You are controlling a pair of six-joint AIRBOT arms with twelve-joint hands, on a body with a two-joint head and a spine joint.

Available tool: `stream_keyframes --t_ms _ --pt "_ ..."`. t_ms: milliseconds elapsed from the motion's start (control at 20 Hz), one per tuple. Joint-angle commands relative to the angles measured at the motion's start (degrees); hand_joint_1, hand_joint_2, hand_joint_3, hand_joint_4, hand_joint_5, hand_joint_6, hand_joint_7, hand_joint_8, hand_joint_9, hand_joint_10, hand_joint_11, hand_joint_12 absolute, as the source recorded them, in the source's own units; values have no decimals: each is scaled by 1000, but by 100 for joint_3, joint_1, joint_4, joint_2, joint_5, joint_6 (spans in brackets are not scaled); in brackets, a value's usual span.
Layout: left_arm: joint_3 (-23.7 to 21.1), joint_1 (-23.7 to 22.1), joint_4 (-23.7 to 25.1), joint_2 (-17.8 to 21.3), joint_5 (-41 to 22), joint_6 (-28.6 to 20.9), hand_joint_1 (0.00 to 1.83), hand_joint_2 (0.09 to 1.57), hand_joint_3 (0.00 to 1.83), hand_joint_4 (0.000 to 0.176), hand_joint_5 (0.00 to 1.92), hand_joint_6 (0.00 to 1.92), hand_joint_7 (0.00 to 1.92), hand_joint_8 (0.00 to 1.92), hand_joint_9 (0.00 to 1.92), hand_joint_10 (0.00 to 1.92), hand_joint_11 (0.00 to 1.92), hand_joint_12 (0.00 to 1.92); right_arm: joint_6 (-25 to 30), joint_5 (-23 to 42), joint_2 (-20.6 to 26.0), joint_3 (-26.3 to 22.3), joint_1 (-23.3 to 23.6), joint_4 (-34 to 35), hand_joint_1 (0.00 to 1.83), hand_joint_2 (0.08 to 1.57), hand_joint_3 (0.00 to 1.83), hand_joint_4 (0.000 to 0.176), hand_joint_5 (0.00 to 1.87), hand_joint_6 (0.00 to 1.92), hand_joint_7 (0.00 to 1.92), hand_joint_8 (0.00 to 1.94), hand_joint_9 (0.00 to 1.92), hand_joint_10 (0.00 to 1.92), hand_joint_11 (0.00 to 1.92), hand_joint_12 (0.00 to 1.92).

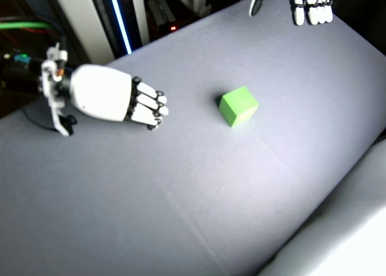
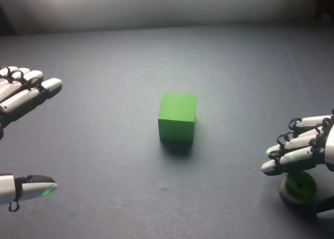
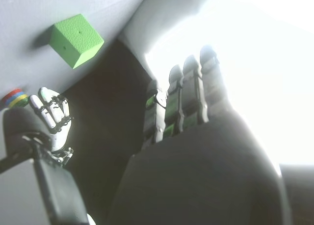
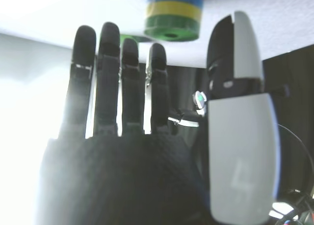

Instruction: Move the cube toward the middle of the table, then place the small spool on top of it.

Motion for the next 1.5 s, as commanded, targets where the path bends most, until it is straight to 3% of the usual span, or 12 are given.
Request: stream_keyframes --t_ms 0,150,250,400,500,700,900,1150,1300,1350,1400,1450 --pt "4 -13 -39 41 -703 8 664 859 0 90 137 5 113 6 71 5 63 72 34 555 -8 19 65 132 994 1012 2 69 543 0 475 1 601 3 225 1063" --pt "3 -13 -40 40 -706 8 671 857 0 76 141 5 120 6 84 8 75 84 34 492 -39 34 116 66 1031 995 0 58 561 0 505 1 625 4 276 1004" --pt "3 -13 -44 40 -714 6 665 857 0 80 138 3 118 4 83 6 66 85 34 465 -39 43 119 62 1046 996 0 51 585 6 535 7 665 12 305 1045" --pt "2 -12 -44 34 -709 3 653 859 0 71 149 5 128 6 93 7 74 97 34 413 -39 66 119 63 1073 998 0 59 616 13 553 10 697 21 330 1059" --pt "2 -12 -44 30 -709 -1 675 858 0 87 148 4 120 1 82 1 54 94 34 384 -39 72 119 63 1104 1000 1 37 649 6 597 9 769 37 389 1096" --pt "2 -12 -44 25 -715 -10 682 855 0 79 151 2 115 0 76 0 41 98 34 379 -57 75 122 64 1150 996 0 0 705 3 713 16 905 90 523 1209" --pt "4 -12 -44 24 -716 -10 666 850 0 87 156 3 120 2 77 1 39 105 34 379 -89 75 124 62 1141 961 0 0 743 2 778 16 939 168 607 1259" --pt "6 -12 -52 21 -711 -10 658 858 2 73 148 0 125 3 87 4 46 120 34 379 -111 76 146 31 1141 970 1 0 778 0 831 12 687 916 600 1424" --pt "6 -12 -53 18 -711 -11 658 861 2 77 163 5 131 3 92 4 47 134 34 378 -111 83 146 29 1155 976 1 0 839 4 912 55 649 1182 609 1582" --pt "7 -12 -53 16 -710 -11 652 861 1 86 159 2 127 1 85 1 31 134 34 373 -111 84 146 28 1181 982 1 0 900 10 986 87 732 1083 657 1539" --pt "7 -12 -53 14 -709 -13 645 862 2 85 159 2 129 2 86 1 31 137 34 369 -112 86 146 27 1233 1060 17 0 996 605 1047 819 837 918 700 1472" --pt "7 -12 -53 13 -706 -13 645 862 1 83 162 3 130 2 89 2 35 142 34 369 -112 94 147 27 1239 1118 10 0 954 794 964 1164 790 1162 686 1603"
